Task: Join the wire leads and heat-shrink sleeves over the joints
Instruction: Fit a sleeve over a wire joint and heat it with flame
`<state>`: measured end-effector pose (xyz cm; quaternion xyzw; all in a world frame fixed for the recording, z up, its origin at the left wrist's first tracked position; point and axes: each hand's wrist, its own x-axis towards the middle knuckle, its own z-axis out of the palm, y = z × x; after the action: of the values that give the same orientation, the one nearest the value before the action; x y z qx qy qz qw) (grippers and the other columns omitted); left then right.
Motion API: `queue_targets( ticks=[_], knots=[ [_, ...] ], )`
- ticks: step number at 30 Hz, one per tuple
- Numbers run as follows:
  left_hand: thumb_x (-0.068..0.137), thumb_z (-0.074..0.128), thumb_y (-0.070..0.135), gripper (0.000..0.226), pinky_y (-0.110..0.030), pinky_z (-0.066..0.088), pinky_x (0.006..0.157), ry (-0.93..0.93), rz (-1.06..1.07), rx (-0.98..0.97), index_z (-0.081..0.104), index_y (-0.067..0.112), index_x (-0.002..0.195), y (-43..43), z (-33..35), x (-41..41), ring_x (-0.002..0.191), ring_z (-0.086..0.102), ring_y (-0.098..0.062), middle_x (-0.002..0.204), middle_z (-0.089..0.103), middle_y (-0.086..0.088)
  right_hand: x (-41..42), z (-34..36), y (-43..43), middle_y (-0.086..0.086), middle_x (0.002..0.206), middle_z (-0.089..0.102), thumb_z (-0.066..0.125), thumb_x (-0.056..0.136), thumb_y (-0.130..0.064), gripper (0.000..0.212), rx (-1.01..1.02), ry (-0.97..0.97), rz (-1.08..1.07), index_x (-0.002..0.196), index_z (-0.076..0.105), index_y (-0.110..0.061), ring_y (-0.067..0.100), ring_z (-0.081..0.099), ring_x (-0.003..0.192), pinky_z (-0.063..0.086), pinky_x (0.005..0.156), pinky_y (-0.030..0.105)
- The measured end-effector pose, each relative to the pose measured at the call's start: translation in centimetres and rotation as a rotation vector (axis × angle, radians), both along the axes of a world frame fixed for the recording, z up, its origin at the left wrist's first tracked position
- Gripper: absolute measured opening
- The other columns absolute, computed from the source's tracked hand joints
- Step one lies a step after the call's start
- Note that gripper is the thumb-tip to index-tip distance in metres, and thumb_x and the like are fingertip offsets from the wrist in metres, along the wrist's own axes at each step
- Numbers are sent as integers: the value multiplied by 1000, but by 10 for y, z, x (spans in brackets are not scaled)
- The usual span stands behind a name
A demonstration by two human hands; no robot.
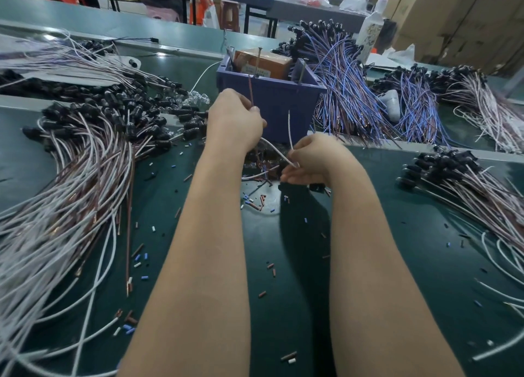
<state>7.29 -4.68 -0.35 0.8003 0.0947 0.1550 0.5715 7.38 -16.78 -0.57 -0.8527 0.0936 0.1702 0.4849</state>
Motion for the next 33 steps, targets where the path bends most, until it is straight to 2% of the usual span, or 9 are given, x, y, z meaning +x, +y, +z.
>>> queue_targets(
  ticks=[3,6,8,11,15,17,22,27,33],
  knots=[
    [95,49,12,7,-32,51,81,-32,8,23,44,13,99,0,-3,2,81,62,-16,85,71,-4,-1,3,-4,12,73,58,44,98,-5,10,-22,-89,9,100,54,-5,16,53,54,47,39,16],
    [94,49,13,4,-29,47,78,-42,34,90,48,15,97,1,-5,3,83,62,-12,83,70,0,4,6,-13,3,64,60,50,95,-8,12,-76,-300,-9,97,62,-7,8,48,45,45,40,15],
    [94,49,12,4,-27,45,77,-41,47,100,49,15,96,1,-5,2,81,61,-9,85,70,0,10,6,-15,-1,62,62,49,94,-8,13,-51,-438,-93,98,62,-10,7,50,44,48,50,21],
    [93,50,11,6,-30,49,82,-47,65,93,52,15,98,0,-6,3,93,62,-16,101,69,-6,13,4,-12,-2,65,64,47,92,-6,18,-13,-588,-193,108,53,-14,14,58,59,50,71,34],
    [94,48,10,11,-31,50,85,-54,72,71,53,14,103,-1,-5,4,97,61,-17,107,67,-7,14,2,-7,8,89,69,48,93,-8,29,-37,-681,-213,121,49,-14,20,62,73,52,85,42],
    [93,48,10,14,-33,49,90,-61,78,60,54,13,106,-1,-5,4,101,61,-19,109,66,-7,14,1,-5,13,104,68,48,93,-9,32,-80,-707,-206,125,52,-14,24,65,81,52,87,44],
    [93,47,9,15,-34,49,91,-77,94,37,54,12,106,-1,-5,4,101,61,-20,109,66,-8,11,1,-3,15,114,67,46,94,-8,37,-94,-671,-180,129,56,-11,31,63,104,49,95,44],
    [91,46,6,13,-24,46,79,-95,109,18,51,14,100,-1,-7,4,98,62,-17,107,66,-9,11,0,-4,11,123,62,47,96,-10,38,-172,-665,-171,133,52,-9,28,63,105,46,96,35],
    [92,47,7,12,-18,43,70,-102,117,0,49,16,99,0,-8,4,96,62,-16,106,66,-9,10,1,-3,13,123,62,46,97,-8,39,-163,-646,-156,136,49,-8,29,63,106,47,98,39]
  ],
)
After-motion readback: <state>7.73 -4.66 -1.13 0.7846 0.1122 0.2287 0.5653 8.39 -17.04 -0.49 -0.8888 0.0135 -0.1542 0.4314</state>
